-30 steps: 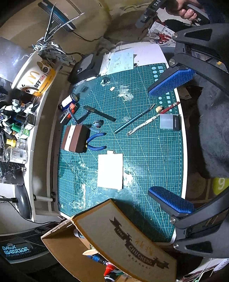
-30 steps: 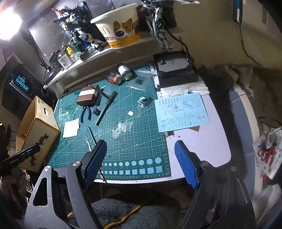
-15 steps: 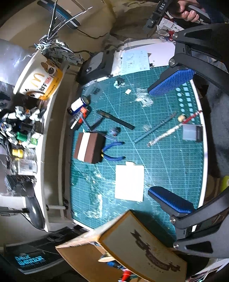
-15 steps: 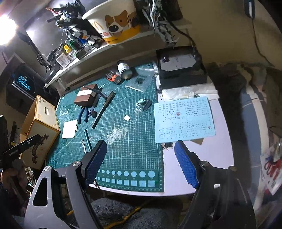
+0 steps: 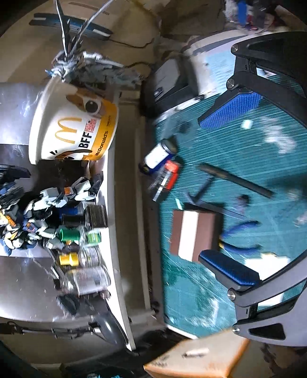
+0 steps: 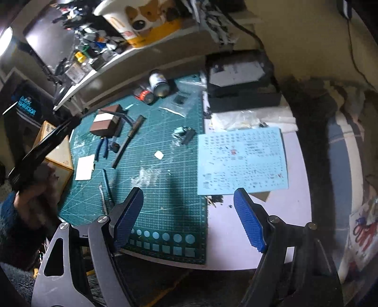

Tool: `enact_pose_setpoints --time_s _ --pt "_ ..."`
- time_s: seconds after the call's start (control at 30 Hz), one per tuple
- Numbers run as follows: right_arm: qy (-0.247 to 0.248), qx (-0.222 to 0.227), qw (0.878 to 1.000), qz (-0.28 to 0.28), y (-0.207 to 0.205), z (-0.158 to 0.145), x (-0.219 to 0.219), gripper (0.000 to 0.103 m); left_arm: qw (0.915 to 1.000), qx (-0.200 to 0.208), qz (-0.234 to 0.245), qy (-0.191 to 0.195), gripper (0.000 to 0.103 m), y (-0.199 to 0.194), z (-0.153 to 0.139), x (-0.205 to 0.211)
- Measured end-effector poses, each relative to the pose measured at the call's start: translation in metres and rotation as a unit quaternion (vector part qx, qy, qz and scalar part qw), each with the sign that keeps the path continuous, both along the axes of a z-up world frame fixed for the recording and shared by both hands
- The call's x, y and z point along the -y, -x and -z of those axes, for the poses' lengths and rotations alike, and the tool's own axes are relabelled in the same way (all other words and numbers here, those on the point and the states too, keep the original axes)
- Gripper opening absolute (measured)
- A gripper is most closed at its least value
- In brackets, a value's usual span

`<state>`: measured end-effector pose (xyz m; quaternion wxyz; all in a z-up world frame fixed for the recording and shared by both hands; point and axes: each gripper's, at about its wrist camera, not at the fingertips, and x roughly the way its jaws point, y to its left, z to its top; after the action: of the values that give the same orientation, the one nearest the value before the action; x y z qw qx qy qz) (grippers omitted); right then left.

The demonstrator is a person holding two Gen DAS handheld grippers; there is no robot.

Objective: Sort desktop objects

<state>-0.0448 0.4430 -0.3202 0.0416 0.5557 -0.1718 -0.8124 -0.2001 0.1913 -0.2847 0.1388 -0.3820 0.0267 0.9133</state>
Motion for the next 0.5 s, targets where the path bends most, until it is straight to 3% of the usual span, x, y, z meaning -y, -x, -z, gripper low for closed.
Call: enact_pose_setpoints --time_s 0.23,0.37,0.43,0.5 --pt "0.002 0.028 0.999 0.015 0.008 0.023 -0.011 0.077 0.9998 -0.016 0.007 -0.007 0.102 0.036 0.029 -0.016" --pt "0.003 0.038 0.999 0.012 0.019 0.035 -0.012 0.077 0.9999 -0.008 0.012 -0.002 0.083 0.048 0.044 -0.018" --pt "0.002 0.037 0.999 0.002 0.031 0.041 -0.008 0.077 0.9999 0.0 0.011 -0.002 0.079 0.052 0.051 -0.017" --pt "0.001 0.035 0.999 -0.007 0.04 0.045 -0.004 0.077 0.9999 0.007 0.011 -0.002 0.062 0.055 0.057 -0.017"
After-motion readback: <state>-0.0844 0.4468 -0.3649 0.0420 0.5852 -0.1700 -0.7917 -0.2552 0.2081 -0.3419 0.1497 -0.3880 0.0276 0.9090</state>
